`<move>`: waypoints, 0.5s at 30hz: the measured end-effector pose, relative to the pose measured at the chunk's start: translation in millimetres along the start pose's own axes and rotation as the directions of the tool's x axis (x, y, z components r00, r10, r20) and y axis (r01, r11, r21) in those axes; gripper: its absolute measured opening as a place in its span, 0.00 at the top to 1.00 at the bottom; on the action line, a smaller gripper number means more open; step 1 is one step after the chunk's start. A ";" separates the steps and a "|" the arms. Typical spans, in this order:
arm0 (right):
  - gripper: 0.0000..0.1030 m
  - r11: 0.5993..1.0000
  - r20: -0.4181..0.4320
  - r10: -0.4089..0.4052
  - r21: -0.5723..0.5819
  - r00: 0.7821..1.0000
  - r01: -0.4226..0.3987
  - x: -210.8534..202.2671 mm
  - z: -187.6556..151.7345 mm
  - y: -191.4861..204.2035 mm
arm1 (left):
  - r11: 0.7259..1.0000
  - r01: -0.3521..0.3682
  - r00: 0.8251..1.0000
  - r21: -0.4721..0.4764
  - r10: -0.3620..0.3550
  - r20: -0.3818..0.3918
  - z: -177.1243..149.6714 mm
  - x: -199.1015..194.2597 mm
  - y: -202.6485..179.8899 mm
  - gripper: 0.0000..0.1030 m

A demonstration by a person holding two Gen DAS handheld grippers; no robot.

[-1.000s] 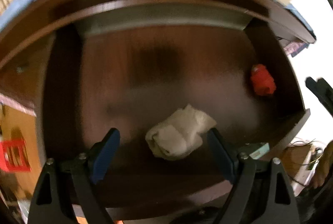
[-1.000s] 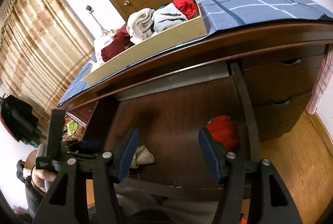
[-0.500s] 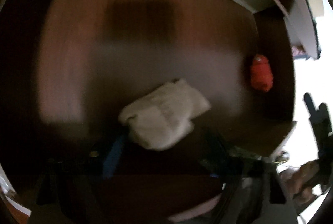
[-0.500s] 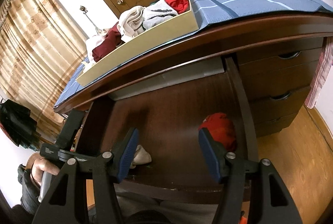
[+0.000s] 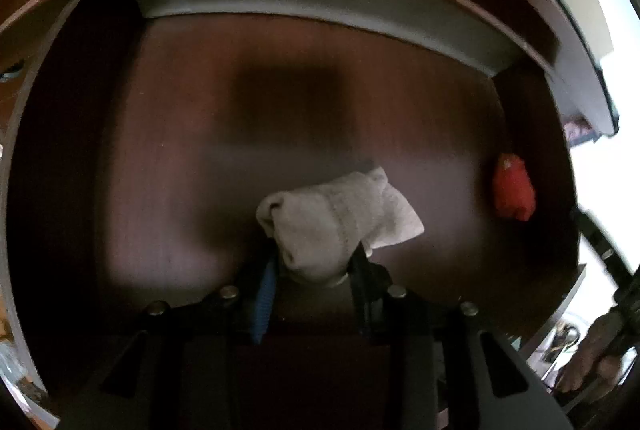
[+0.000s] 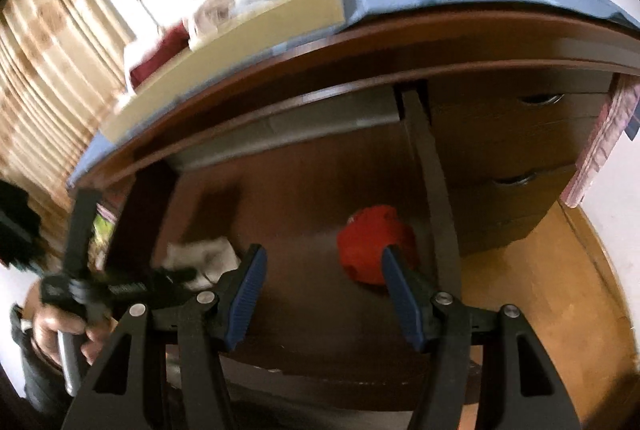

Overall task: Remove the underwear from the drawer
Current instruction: 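Grasp the white sock with the left tool while the right tool grasps the red sock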

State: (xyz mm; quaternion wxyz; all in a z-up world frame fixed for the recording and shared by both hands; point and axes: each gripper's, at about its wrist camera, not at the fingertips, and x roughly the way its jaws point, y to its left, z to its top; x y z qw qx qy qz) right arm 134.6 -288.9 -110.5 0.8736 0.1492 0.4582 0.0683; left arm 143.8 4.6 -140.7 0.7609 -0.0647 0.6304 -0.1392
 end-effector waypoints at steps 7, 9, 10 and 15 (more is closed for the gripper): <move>0.40 0.994 -0.098 -0.098 -0.059 0.990 0.092 27.8 -0.6 9.0 | 1.000 -0.020 1.000 -0.014 0.020 -0.005 -4.0 -1.3 5.4 0.69; 0.40 0.990 -0.114 -0.125 -0.075 0.986 0.117 29.9 3.0 11.9 | 1.000 -0.028 1.000 -0.009 0.028 -0.005 -4.3 -0.1 0.8 0.69; 0.40 0.989 -0.119 -0.135 -0.082 0.984 0.126 30.8 5.0 13.4 | 0.999 -0.036 0.999 -0.002 0.036 -0.002 -5.3 0.0 -0.9 0.69; 0.40 0.971 -0.179 -0.199 -0.172 0.964 0.169 47.8 17.8 18.9 | 0.998 -0.056 0.998 -0.004 0.056 0.000 8.1 6.0 3.0 0.69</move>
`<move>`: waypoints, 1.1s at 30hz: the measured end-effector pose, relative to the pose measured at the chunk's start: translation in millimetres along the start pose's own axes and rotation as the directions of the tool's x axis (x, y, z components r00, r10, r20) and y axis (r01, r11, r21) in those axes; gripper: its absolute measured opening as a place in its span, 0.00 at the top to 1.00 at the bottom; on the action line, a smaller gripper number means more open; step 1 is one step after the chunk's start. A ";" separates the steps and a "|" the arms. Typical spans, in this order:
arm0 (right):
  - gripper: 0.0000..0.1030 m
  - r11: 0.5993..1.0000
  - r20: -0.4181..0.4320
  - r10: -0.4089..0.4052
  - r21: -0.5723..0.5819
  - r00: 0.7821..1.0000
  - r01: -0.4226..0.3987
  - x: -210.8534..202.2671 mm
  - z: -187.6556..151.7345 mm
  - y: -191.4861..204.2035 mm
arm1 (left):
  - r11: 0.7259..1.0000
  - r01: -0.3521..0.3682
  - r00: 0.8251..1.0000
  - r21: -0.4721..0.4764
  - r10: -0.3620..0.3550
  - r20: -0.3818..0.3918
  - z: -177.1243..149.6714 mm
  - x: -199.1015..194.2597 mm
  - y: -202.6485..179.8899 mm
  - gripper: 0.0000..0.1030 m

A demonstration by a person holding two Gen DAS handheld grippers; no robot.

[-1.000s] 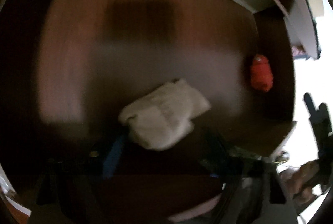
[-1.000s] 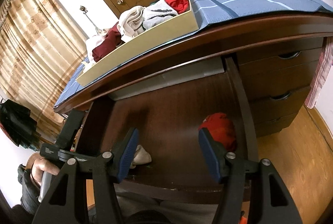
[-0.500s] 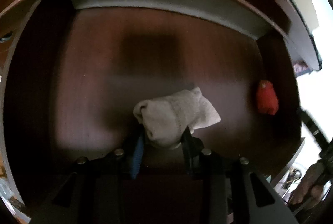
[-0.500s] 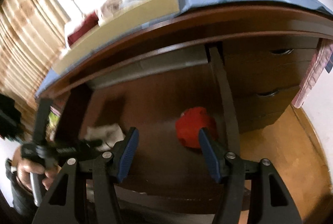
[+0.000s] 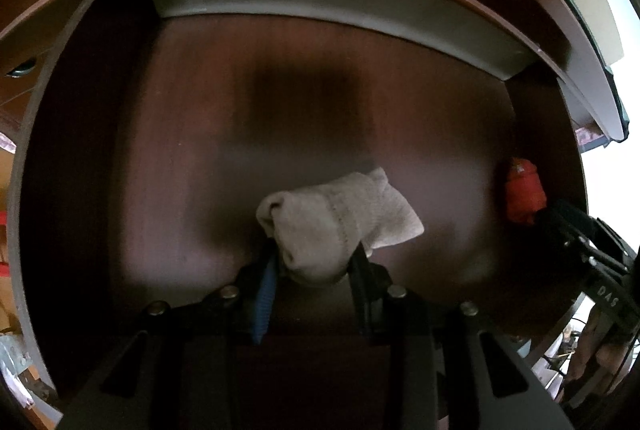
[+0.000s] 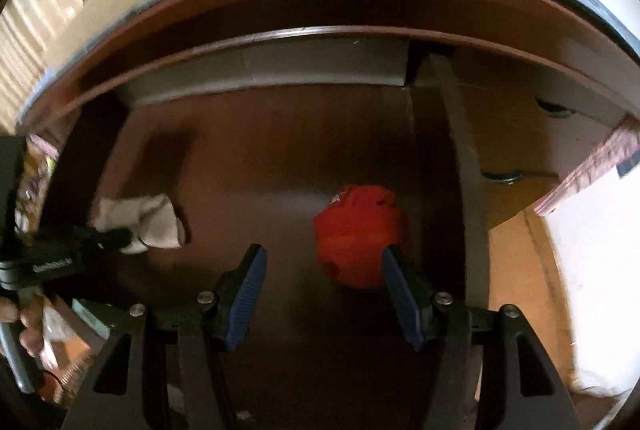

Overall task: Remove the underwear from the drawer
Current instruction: 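Grasp the white sock with the left tool while the right tool grasps the red sock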

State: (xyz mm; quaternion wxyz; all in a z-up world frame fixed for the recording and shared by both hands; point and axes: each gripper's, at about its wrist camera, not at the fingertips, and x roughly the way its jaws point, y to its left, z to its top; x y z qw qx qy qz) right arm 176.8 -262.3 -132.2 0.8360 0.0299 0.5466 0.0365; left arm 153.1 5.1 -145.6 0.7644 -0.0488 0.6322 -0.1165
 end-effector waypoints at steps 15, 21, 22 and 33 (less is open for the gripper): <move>0.59 0.964 -0.119 -0.229 -0.167 0.966 0.208 23.8 19.0 19.5 | 0.998 -0.047 0.999 0.030 0.047 0.015 -2.5 2.1 -8.8 0.69; 0.59 0.931 -0.145 -0.297 -0.262 0.944 0.253 31.0 19.1 27.9 | 0.999 -0.040 0.999 0.030 0.040 0.011 -3.0 2.7 -9.7 0.68; 0.59 0.929 -0.150 -0.303 -0.268 0.941 0.256 32.0 19.8 28.7 | 0.999 -0.040 0.999 0.030 0.039 0.009 -3.1 3.1 -9.9 0.68; 0.65 0.893 -0.160 -0.317 -0.383 0.935 0.237 39.6 21.6 40.0 | 0.999 -0.031 1.000 0.035 0.031 0.000 -1.6 2.4 -7.2 0.68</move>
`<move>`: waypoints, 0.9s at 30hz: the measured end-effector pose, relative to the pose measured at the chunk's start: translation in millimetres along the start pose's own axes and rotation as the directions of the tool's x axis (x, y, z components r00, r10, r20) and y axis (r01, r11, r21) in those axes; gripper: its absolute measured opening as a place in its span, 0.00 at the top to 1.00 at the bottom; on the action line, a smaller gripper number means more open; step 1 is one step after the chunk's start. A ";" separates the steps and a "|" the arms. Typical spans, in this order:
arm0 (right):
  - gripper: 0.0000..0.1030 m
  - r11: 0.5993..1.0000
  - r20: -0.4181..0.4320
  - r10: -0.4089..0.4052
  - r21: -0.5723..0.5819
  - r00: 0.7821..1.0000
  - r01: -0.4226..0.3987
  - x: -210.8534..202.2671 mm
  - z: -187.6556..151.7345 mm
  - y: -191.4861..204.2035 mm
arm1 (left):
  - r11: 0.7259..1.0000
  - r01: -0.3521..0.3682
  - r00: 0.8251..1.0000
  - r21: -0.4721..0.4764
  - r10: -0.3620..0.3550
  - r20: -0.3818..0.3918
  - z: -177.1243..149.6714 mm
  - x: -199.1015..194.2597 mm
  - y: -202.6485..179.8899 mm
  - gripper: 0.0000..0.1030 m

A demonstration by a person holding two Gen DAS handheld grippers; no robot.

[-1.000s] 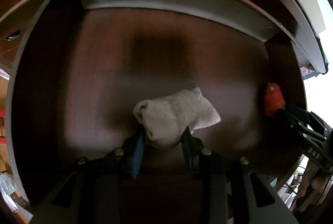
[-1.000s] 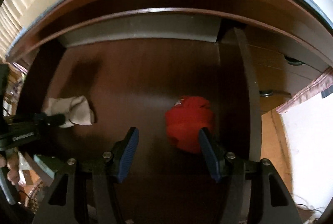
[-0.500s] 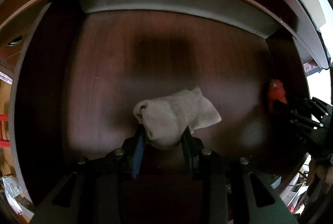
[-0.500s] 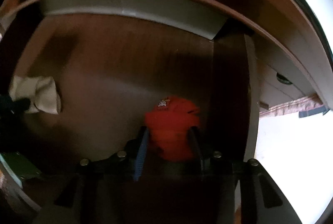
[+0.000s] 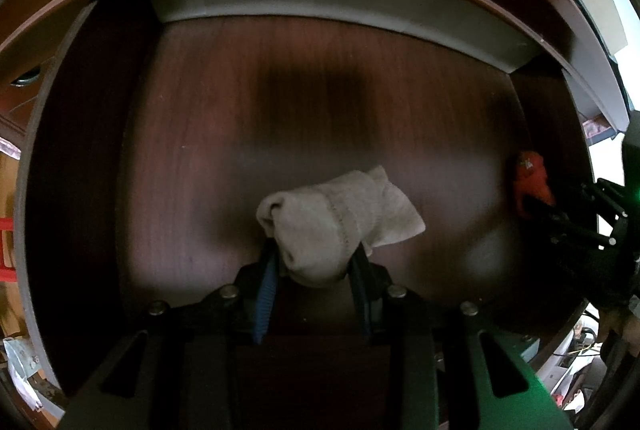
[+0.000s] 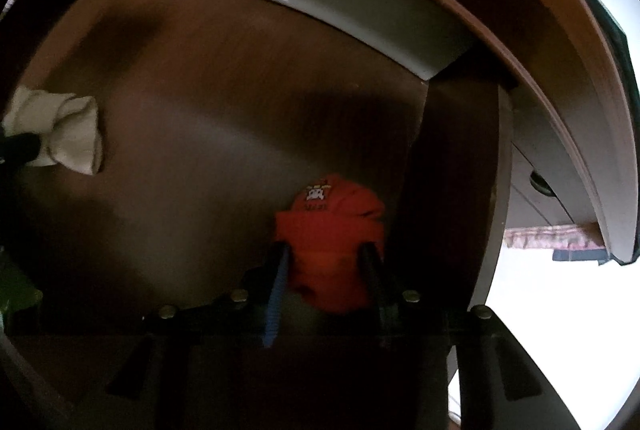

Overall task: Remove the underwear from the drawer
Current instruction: 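Grasp the white sock with the left tool while the right tool grasps the red sock, then lift both held socks up out of the drawer toward the tray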

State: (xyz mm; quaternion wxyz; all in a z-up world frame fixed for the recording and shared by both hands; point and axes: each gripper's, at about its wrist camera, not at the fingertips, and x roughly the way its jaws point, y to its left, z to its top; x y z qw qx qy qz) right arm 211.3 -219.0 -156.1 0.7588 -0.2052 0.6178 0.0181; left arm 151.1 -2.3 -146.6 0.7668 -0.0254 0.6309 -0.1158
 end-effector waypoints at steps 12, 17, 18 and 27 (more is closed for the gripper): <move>0.77 0.913 0.151 0.358 0.150 0.921 -0.380 -14.7 -10.8 -34.0 | 1.000 0.000 1.000 0.006 0.000 -0.005 0.8 -1.0 0.5 0.68; 0.77 0.891 0.198 0.395 0.154 0.897 -0.427 -32.1 -5.2 -51.8 | 1.000 0.006 1.000 0.003 -0.006 -0.006 0.6 -1.2 1.5 0.68; 0.77 0.896 0.196 0.386 0.153 0.901 -0.417 -33.0 -1.7 -52.1 | 1.000 0.007 1.000 0.001 -0.007 -0.006 0.4 -1.4 2.0 0.68; 0.46 0.908 0.104 0.361 0.189 0.927 -0.375 -8.8 4.3 -31.9 | 1.000 0.016 1.000 0.004 -0.016 -0.012 0.4 -1.4 6.6 0.68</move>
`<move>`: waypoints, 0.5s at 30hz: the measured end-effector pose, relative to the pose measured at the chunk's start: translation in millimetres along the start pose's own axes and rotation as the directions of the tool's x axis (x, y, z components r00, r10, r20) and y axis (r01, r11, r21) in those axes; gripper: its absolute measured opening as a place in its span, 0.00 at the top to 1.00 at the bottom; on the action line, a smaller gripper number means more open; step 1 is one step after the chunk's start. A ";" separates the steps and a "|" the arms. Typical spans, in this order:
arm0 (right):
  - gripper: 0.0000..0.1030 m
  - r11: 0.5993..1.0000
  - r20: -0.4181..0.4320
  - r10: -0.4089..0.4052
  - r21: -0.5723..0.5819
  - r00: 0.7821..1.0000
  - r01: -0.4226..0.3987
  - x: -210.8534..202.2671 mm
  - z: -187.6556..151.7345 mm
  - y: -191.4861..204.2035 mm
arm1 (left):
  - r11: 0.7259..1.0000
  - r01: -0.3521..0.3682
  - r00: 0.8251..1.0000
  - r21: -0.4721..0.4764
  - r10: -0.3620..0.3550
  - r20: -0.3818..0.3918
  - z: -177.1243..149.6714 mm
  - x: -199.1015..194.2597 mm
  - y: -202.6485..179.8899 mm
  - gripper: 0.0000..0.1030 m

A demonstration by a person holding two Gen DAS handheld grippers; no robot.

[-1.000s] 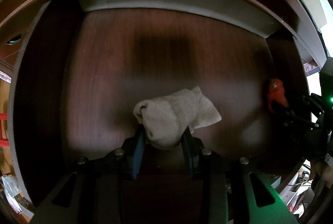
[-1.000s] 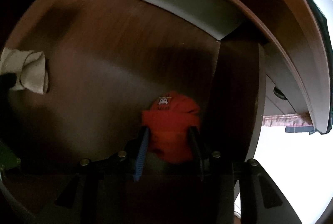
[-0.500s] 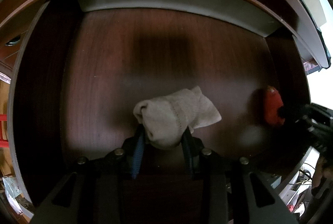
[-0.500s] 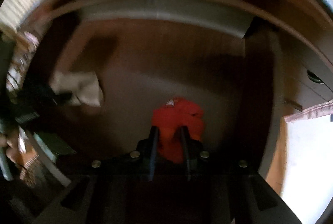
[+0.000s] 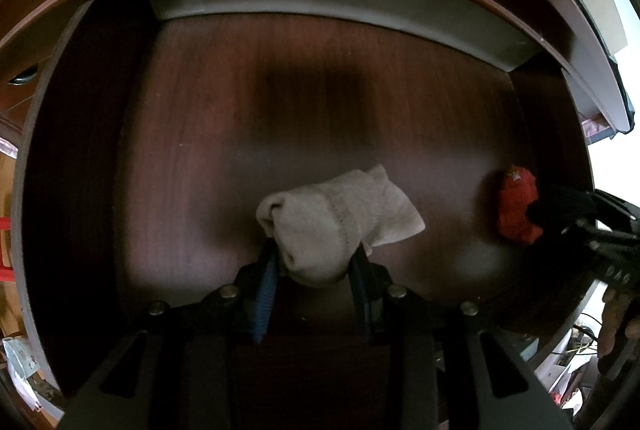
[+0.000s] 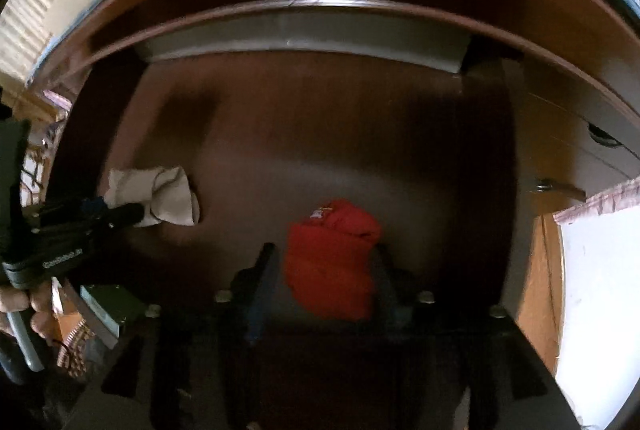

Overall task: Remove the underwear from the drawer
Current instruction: 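Lift both held socks up out of the drawer toward the tray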

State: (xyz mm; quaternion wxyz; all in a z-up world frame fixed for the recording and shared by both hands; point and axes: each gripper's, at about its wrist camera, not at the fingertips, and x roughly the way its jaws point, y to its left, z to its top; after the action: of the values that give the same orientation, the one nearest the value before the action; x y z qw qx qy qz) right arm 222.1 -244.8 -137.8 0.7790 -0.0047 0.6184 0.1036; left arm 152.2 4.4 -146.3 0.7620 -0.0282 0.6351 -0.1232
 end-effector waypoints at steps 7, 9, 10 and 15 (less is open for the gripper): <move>0.45 0.997 -0.064 -0.075 -0.004 0.995 0.075 24.8 4.1 7.5 | 1.000 -0.005 1.000 0.006 0.005 -0.001 1.0 -0.9 -1.7 0.68; 0.45 0.995 -0.075 -0.097 -0.020 0.992 0.095 30.1 3.2 12.1 | 1.000 -0.008 1.000 0.007 0.008 -0.003 1.3 -0.2 -2.3 0.68; 0.45 0.994 -0.086 -0.106 -0.034 0.991 0.103 31.4 2.7 13.9 | 1.000 -0.011 1.000 0.009 0.012 -0.003 1.6 -0.1 -3.8 0.68; 0.49 0.990 -0.117 -0.136 -0.056 0.984 0.130 36.4 2.9 17.4 | 0.999 -0.032 0.999 0.027 0.032 -0.011 2.4 1.7 -10.5 0.67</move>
State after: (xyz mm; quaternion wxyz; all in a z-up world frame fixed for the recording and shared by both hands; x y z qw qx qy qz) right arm 229.8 -221.7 -170.2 0.7451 -0.0710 0.6599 0.0655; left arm 153.2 -6.4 -145.4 0.7606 -0.0071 0.6381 -0.1196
